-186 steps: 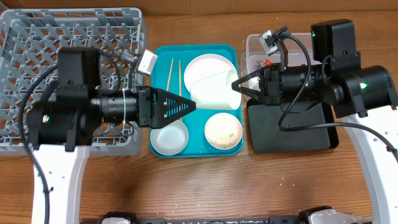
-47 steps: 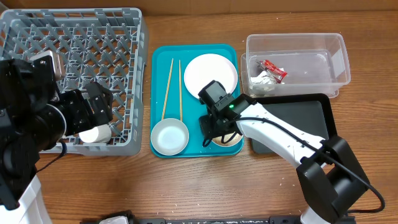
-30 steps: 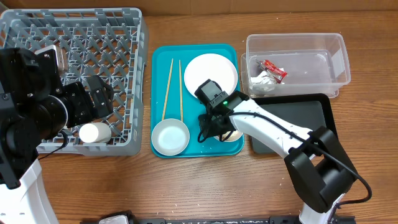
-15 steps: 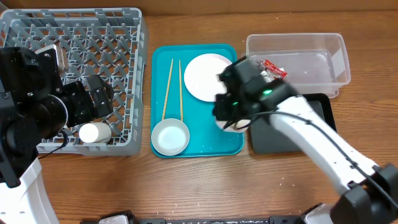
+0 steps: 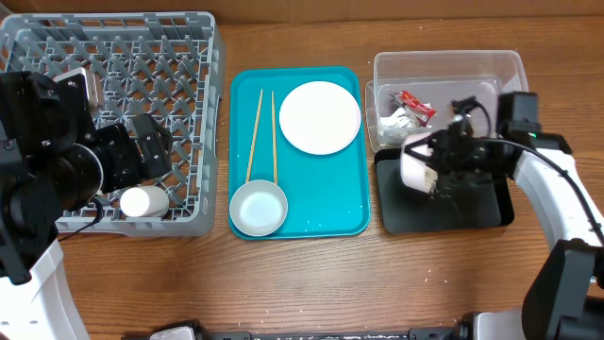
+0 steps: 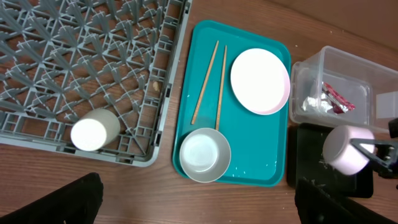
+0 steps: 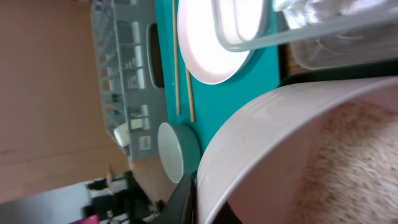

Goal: Sort waste into correct bins and load items into the dishwasher
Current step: 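Tip the rice bowl over the black tray to dump the rice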

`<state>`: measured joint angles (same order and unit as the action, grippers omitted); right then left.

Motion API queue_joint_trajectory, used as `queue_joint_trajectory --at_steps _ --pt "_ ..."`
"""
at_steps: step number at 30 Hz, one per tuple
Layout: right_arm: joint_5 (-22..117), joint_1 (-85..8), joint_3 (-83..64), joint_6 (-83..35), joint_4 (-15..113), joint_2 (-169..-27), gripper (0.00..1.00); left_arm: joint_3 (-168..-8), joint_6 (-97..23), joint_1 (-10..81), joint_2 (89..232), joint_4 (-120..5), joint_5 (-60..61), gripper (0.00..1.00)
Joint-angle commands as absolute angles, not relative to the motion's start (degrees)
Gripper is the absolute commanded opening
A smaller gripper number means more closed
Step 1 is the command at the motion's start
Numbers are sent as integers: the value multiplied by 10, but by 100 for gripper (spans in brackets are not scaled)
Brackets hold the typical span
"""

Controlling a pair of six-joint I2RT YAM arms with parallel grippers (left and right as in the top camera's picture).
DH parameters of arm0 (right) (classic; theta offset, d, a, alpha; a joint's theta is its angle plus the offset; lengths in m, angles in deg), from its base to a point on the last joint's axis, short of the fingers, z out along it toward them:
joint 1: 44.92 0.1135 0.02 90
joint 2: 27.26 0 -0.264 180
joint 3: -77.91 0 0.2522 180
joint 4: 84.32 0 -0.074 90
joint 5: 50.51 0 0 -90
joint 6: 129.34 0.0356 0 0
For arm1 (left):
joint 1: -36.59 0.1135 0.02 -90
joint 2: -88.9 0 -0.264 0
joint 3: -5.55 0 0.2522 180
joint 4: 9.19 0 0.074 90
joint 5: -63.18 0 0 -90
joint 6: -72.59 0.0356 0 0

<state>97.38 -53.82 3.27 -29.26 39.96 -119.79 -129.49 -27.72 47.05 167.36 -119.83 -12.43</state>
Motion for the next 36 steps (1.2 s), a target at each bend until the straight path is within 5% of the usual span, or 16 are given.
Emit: queue_joint_trajectory --at_steps 1,10,19,22,25,29,33,36 --pt "1171 -609 76 -334 446 -1200 4 -1301 -268 467 1676 -1197 -120 100" --pt "1282 -708 94 -349 469 -1207 4 -1301 -268 467 1676 -1197 -120 100" --pt "1291 -704 95 -398 421 -1208 4 -1301 -268 467 1676 -1197 -120 100" --pt "1161 -704 95 -337 428 -1215 4 -1301 -268 467 1676 -1197 -120 100" --pt "1289 -702 95 -404 401 -1219 4 -1301 -268 467 1676 -1197 -120 100" --pt "1223 -701 95 -355 399 -1222 4 -1301 -268 467 1676 -1197 -120 100" --pt "1252 -684 90 -491 322 -1203 4 -1301 -268 467 1676 -1197 -120 100" --pt "1198 -680 90 -406 344 -1206 4 -1301 -268 467 1676 -1197 -120 100"
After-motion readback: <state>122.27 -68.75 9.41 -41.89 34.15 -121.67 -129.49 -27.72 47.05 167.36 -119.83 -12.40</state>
